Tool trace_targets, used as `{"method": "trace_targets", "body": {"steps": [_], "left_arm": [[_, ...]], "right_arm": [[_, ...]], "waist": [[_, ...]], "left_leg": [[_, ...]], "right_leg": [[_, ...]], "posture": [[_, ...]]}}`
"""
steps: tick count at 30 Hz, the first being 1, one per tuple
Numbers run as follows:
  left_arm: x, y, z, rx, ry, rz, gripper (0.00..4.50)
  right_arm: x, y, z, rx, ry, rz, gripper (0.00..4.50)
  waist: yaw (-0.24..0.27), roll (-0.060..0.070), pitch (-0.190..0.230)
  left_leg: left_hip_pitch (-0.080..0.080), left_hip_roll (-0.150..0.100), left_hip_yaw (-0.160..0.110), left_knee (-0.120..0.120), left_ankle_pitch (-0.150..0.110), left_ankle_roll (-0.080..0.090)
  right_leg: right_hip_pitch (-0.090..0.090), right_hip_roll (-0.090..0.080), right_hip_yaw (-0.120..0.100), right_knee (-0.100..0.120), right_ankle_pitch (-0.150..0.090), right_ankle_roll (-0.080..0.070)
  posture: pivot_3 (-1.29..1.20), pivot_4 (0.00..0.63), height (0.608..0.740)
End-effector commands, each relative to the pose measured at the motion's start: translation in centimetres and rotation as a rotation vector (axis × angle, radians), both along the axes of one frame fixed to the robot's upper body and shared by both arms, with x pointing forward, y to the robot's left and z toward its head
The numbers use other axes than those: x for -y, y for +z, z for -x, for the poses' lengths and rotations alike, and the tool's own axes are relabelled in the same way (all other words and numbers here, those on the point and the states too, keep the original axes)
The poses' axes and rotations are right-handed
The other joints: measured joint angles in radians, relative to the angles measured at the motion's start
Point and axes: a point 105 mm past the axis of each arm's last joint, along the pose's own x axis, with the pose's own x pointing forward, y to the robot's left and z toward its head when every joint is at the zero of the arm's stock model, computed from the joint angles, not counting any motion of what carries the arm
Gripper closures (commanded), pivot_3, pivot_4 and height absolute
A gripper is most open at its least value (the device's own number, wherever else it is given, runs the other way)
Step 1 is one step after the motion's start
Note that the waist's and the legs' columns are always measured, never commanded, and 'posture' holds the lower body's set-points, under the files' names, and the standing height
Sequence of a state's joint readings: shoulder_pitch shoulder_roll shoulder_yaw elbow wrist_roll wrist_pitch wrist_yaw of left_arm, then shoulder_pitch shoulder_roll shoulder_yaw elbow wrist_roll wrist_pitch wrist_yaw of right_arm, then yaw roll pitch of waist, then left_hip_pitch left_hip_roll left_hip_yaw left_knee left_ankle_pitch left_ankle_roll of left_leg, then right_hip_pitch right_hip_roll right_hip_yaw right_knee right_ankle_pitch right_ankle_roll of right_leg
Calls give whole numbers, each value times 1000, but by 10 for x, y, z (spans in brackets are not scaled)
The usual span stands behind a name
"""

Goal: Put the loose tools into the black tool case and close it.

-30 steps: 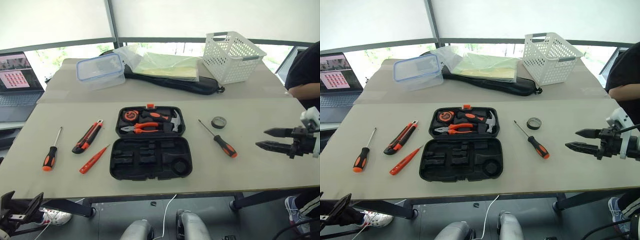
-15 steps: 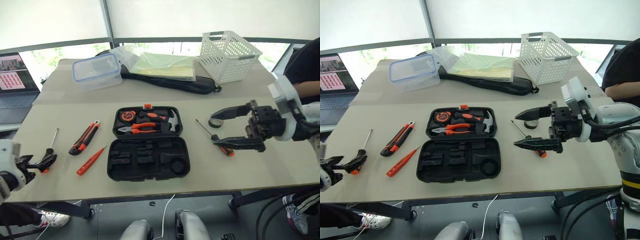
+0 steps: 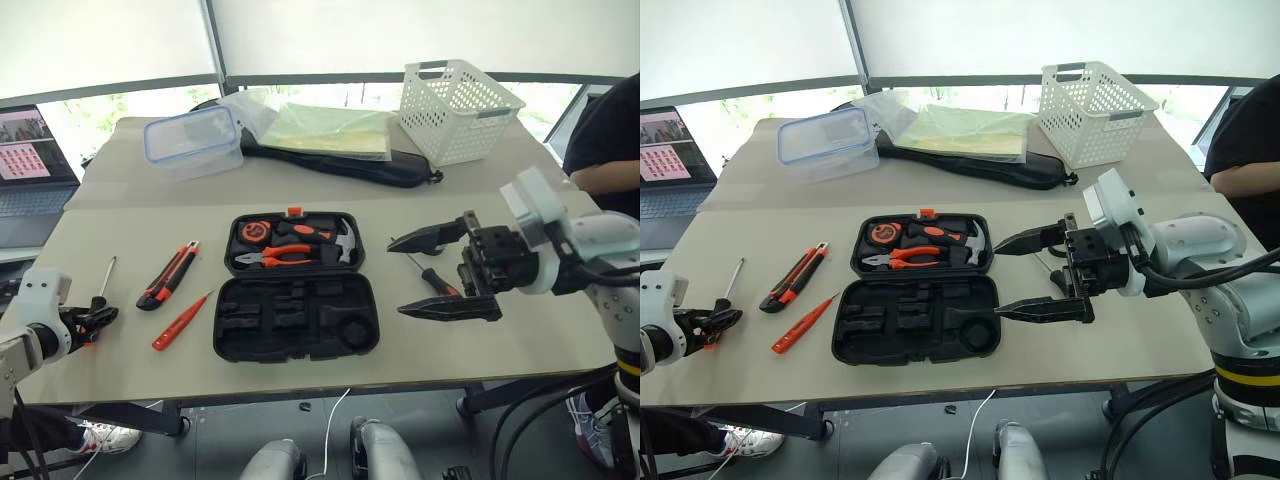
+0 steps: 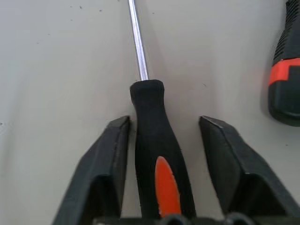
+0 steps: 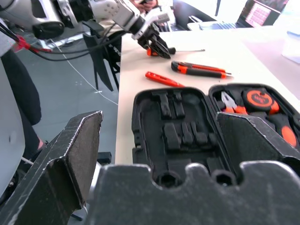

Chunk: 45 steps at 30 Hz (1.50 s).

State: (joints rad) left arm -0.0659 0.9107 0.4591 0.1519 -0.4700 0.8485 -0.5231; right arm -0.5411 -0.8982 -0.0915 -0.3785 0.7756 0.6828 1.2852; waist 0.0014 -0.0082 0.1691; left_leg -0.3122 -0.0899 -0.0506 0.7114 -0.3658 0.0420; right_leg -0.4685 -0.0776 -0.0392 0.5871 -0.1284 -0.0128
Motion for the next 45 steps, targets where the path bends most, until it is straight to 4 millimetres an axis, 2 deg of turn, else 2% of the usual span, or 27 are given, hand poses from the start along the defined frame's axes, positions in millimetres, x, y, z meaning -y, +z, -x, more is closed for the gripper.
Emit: {"method": "trace_targets", "body": {"steps": [1,2,3,5,6,8,9,11,13,15,17,21,25,29,33,39,41,42,45], "left_arm": [[-10,8,4,22,23,-12,3486],[-10,17,0,58,12,-17,3655],[4,45,-12,160,-85,-22,3653],[27,82,-23,294,-241,-48,3653],[54,102,-28,349,-413,-89,3653],[94,119,-32,388,-671,-148,3653],[108,122,-33,391,-756,-163,3653],[134,119,-35,364,-923,-193,3654],[160,107,-36,314,-1109,-259,3654],[171,98,-37,280,-1210,-306,3654],[193,83,-42,236,-1342,-339,3654],[218,62,-55,187,-1472,-376,3654],[229,50,-61,162,-1526,-390,3654],[226,39,-70,141,-1529,-465,3654],[224,39,-78,145,-1510,-477,3654],[227,43,-76,155,-1523,-456,3654],[229,46,-73,166,-1533,-442,2655],[230,49,-71,172,-1537,-426,2428],[236,60,-70,209,-1532,-379,1361]], "right_arm": [[6,5,1,72,-34,17,0],[8,3,1,64,-43,22,0],[11,0,2,42,-48,33,0],[15,-3,5,15,-50,43,0],[17,-5,7,14,-58,49,0],[20,-8,8,17,-74,56,0],[21,-8,8,19,-83,57,0],[23,-10,8,20,-104,55,0],[26,-13,8,20,-123,64,0],[27,-15,8,24,-132,72,0],[27,-17,8,26,-150,71,0],[28,-18,8,28,-187,66,0],[27,-19,10,27,-207,68,0],[27,-19,10,29,-222,61,0],[24,-17,9,29,-227,42,0],[20,-18,10,26,-215,35,0],[19,-18,11,26,-212,34,0],[19,-18,11,26,-210,35,0],[18,-17,11,18,-203,29,0]], "waist": [[-3,0,0],[-3,0,0],[-2,-1,0],[1,-5,1],[6,-7,2],[18,-11,1],[21,-11,1],[22,-10,1],[14,-8,0],[4,-8,0],[-3,-8,0],[0,-9,0],[6,-9,0],[7,-9,0],[12,-9,0],[12,-9,0],[11,-9,0],[12,-9,0],[13,-9,0]], "left_leg": [[0,0,0,0,0,0],[0,0,0,0,0,0],[0,0,0,0,0,0],[-1,0,0,1,1,1],[-4,0,-1,2,1,1],[-8,0,-2,6,1,1],[-10,0,-3,7,1,1],[-10,-1,-3,9,1,1],[-8,-2,-1,9,1,1],[-8,-2,0,8,1,2],[-8,0,1,7,4,8],[-9,2,0,7,5,8],[-10,2,0,9,5,9],[-10,2,0,9,5,9],[-11,2,0,10,5,10],[-11,2,-1,11,4,10],[-11,2,-1,11,4,10],[-11,2,-1,11,4,10],[-12,2,-1,14,4,11]], "right_leg": [[0,0,0,0,0,0],[0,0,0,1,0,0],[0,0,0,2,0,0],[-1,0,0,3,0,0],[-3,0,0,4,0,0],[-5,-1,-1,5,1,-2],[-5,-1,-1,5,1,-2],[-4,-2,-2,4,1,-1],[-3,-4,-1,1,2,0],[-3,-3,-1,1,2,0],[-4,-1,-1,1,2,0],[-4,0,1,0,3,-3],[-4,0,1,0,3,-3],[-4,0,1,0,3,-3],[-4,0,1,0,4,-2],[-4,0,1,0,4,-2],[-4,0,1,0,4,-2],[-4,0,1,0,4,-2],[-4,0,1,1,4,-2]], "posture": [[0,150,740],[0,150,740],[0,150,740],[0,150,740],[0,150,740],[0,150,740],[0,150,740],[0,150,740],[0,150,740],[0,150,740],[0,150,740],[0,150,740],[0,150,740],[0,150,740],[0,150,740],[0,150,740],[0,150,740],[0,150,740],[0,150,740]]}}
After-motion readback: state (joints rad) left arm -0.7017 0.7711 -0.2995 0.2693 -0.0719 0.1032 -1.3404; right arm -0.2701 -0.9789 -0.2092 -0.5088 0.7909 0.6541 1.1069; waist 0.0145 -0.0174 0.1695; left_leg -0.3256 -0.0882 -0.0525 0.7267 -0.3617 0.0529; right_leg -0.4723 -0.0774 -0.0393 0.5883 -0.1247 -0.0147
